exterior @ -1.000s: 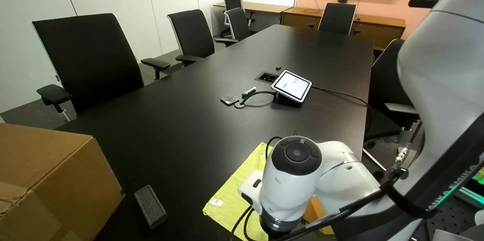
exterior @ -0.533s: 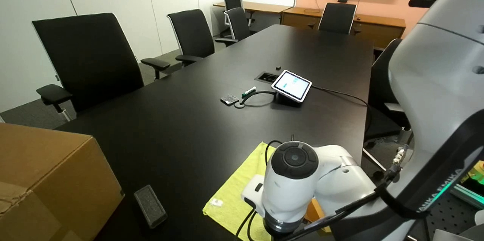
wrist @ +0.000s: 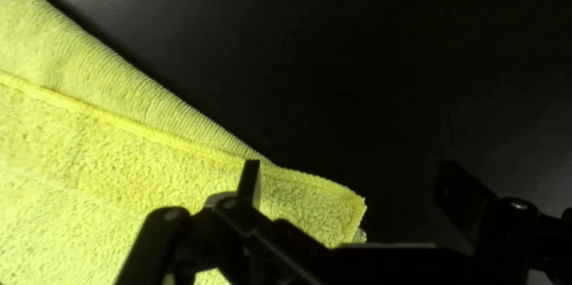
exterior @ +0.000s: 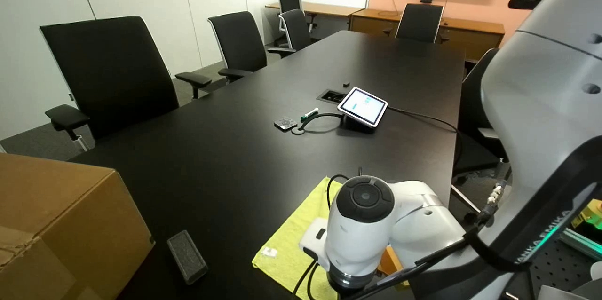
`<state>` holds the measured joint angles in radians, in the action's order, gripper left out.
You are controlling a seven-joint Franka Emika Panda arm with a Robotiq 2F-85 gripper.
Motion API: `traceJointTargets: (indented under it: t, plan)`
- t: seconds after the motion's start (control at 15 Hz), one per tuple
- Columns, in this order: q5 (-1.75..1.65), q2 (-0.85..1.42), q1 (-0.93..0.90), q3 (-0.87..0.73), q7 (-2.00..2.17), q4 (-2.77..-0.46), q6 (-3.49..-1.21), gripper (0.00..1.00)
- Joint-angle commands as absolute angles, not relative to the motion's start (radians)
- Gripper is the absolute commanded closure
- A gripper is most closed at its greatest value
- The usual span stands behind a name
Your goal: Fold the yellow towel.
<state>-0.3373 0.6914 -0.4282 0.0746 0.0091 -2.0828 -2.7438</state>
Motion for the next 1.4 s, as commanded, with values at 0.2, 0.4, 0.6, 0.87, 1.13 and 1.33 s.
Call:
traceJointTargets:
  t: [0.2, 0.4, 0.6, 0.87, 1.13, 1.33]
  plan:
    - [-0.354, 0.731, -0.424, 0.069, -0.032, -2.032, -2.749, 0.0]
    - [-0.355, 0.735, -0.425, 0.067, -0.039, -2.02, -2.745, 0.0]
    - [-0.354, 0.74, -0.424, 0.063, -0.041, -2.009, -2.741, 0.0]
    - [-0.358, 0.765, -0.43, 0.045, -0.034, -1.984, -2.74, 0.0]
    - [-0.356, 0.79, -0.43, 0.033, -0.03, -1.955, -2.739, 0.0]
    - [-0.353, 0.793, -0.429, 0.033, -0.034, -1.943, -2.728, 0.32]
